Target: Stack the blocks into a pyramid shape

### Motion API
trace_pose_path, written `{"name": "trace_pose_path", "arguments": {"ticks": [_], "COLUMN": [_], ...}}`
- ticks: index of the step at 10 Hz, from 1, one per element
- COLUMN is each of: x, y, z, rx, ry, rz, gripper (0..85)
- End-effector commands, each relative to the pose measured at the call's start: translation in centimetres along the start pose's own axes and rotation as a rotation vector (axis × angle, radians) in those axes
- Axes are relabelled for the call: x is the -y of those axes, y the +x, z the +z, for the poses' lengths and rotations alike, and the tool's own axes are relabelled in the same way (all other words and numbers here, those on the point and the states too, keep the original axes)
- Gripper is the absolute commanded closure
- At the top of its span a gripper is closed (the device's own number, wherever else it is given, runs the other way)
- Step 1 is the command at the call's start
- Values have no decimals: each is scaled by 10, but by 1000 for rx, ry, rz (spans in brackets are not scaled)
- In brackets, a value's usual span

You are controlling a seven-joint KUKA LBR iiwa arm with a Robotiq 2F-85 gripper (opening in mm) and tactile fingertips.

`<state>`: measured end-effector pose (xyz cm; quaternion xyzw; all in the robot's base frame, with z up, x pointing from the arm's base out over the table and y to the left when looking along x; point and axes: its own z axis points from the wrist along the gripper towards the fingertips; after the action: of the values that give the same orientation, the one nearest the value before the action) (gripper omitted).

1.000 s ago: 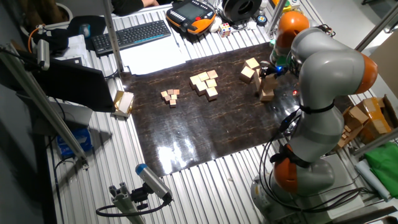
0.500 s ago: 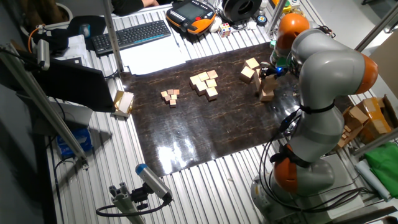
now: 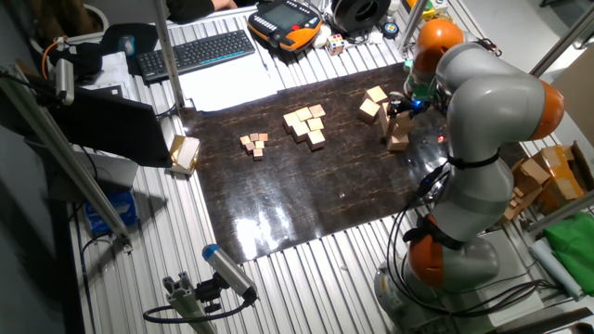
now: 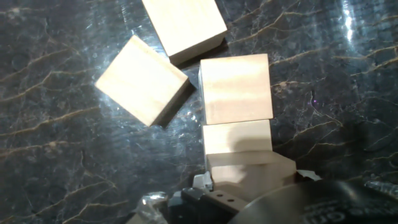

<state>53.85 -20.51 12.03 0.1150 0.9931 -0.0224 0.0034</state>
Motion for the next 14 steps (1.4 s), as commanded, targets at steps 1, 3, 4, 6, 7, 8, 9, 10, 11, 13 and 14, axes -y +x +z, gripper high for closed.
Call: {"name": "trace_pose_path", "arguments": {"ticks": [1, 3, 4, 6, 7, 8, 9, 10, 11, 13, 14], "x": [0, 0, 0, 0, -1, -1, -2, -3, -5, -9, -13], "y": [0, 0, 0, 0, 0, -1, -1, -2, -4, -14, -19], "z": [0, 0, 0, -1, -1, -2, -3, -4, -10, -29, -35], "rx": [-1, -2, -2, -8, -7, -9, -8, -8, -16, -63, -68], "ry": [0, 4, 4, 6, 10, 12, 11, 9, 11, 23, 28], "rz": [-1, -2, -4, -1, 2, 8, 13, 19, 27, 35, 42], "gripper": [183, 187, 180, 153, 130, 97, 63, 37, 17, 17, 17]}}
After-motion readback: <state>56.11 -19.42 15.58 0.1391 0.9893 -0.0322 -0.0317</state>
